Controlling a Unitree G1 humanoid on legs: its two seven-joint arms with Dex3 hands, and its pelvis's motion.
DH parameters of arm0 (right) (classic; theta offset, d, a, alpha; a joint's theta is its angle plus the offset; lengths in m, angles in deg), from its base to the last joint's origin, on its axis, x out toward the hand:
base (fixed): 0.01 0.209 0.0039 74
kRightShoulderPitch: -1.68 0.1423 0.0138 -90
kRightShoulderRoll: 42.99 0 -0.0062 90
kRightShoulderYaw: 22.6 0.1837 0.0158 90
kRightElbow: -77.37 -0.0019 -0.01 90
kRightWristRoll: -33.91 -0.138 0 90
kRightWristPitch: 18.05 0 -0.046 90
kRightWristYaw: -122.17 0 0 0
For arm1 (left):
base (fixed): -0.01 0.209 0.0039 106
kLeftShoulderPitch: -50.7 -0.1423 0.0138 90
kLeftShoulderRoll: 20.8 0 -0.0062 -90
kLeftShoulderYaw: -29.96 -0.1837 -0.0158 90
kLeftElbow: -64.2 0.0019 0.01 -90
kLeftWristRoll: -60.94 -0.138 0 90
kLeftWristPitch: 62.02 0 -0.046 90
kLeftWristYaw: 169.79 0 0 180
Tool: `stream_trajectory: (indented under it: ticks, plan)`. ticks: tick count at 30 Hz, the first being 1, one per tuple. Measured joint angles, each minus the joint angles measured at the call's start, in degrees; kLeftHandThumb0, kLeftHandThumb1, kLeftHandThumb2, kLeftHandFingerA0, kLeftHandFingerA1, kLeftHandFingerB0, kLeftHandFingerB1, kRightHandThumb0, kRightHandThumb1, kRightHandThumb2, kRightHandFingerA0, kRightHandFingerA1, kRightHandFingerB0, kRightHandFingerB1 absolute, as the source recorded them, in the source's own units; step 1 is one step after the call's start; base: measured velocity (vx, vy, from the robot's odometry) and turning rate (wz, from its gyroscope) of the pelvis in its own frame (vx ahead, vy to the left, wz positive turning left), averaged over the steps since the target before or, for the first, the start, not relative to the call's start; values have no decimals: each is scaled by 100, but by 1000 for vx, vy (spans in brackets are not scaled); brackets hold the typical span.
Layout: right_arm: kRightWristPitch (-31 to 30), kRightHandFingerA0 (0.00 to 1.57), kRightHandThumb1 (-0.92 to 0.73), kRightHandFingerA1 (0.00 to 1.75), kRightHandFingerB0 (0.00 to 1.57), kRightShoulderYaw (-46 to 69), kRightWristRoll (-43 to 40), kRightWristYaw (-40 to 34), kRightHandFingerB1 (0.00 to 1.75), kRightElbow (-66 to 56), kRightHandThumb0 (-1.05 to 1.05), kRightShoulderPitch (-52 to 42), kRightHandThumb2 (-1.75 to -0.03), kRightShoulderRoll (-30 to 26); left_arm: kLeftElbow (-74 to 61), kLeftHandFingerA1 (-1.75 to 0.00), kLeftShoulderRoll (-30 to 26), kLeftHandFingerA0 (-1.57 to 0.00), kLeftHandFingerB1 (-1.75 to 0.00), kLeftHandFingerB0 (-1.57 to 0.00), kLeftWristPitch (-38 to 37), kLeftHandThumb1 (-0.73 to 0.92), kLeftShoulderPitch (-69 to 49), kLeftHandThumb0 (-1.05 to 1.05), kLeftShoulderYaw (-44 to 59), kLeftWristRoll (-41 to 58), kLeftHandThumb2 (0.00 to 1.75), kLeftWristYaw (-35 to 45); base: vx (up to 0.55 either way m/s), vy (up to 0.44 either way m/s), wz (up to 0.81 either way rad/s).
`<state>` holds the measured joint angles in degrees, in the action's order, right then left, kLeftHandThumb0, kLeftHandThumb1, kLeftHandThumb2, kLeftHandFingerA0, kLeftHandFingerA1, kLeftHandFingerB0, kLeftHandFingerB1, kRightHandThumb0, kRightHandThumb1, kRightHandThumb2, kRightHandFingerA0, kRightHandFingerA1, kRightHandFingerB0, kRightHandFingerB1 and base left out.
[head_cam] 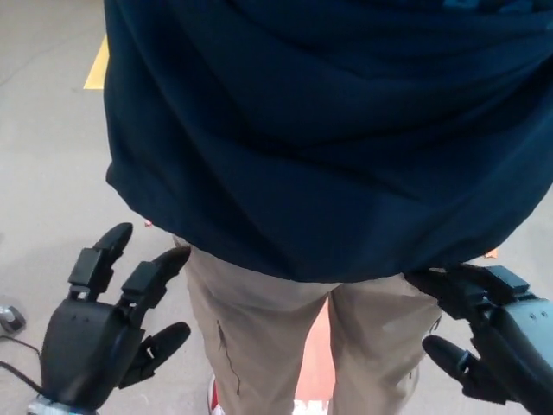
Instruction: A person hands a coat to the robot and the robot grabs it with both hands and holds it while the person wears the coat.
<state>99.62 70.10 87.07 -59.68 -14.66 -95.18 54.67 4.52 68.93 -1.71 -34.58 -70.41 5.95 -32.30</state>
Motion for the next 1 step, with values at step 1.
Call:
stream_trajectory:
  ticks: [1]
  plan:
    - [-80,29,-83,31,30,-43,24,109,32,0,-54,46,-67,-32,-1,-36,0,-50,-30,-25,20,82,-2,-61,-10,0,65,60,0,0,0]
